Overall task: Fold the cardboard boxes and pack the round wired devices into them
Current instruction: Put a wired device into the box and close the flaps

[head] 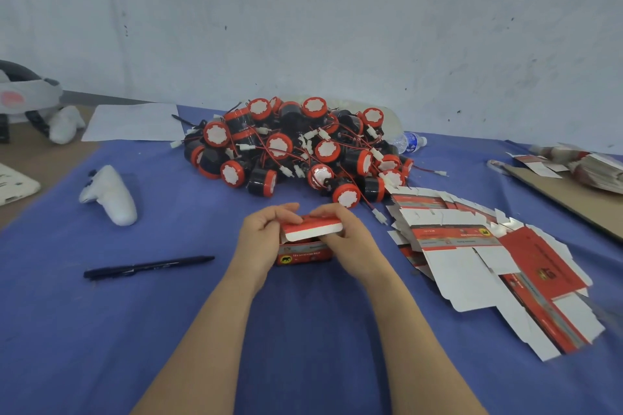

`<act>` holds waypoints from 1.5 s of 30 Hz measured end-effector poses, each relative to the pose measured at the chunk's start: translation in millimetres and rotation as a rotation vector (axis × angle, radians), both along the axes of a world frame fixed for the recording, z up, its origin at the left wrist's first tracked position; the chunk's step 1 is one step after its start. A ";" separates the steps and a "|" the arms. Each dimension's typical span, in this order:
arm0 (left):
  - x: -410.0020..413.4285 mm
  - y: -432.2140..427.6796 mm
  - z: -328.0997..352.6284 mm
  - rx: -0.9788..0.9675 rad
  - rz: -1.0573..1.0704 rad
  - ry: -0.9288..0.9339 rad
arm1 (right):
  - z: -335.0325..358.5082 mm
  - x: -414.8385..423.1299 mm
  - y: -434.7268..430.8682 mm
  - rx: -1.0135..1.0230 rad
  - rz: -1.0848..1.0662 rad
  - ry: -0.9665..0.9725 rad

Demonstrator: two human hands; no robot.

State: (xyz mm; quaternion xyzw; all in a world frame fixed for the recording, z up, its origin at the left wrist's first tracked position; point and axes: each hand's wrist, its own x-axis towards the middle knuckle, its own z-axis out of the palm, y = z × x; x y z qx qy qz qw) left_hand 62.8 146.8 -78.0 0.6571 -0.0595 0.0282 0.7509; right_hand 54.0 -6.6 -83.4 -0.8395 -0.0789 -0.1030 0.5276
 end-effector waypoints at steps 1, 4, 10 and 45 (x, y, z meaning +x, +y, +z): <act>0.5 -0.7 0.1 -0.005 -0.006 0.005 | -0.7 0.9 0.8 -0.009 -0.040 -0.005; -0.9 -1.9 -0.1 0.107 -0.096 -0.001 | -2.8 2.5 1.9 -0.056 -0.197 -0.028; 2.9 -3.5 -12.6 0.465 0.017 -0.336 | 0.7 -0.1 -9.1 -0.071 -0.077 0.005; 4.5 -9.1 -16.5 0.532 0.043 -0.354 | 0.6 -2.7 -6.5 0.117 -0.093 0.097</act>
